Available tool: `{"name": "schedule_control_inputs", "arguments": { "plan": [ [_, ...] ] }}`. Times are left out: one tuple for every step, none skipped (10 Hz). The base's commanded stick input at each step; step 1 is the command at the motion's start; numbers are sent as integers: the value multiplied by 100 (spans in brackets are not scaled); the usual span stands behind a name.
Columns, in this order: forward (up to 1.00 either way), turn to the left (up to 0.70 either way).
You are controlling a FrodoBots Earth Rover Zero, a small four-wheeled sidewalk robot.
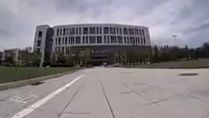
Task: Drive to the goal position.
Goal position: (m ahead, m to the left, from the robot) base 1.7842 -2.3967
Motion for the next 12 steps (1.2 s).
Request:
{"name": "schedule_control_inputs", "arguments": {
  "plan": [
    [70,0],
    [70,0],
    [70,0],
    [70,0],
    [70,0],
    [70,0],
    [70,0],
    [70,0],
    [70,0],
    [70,0],
    [70,2],
    [70,16]
  ]
}}
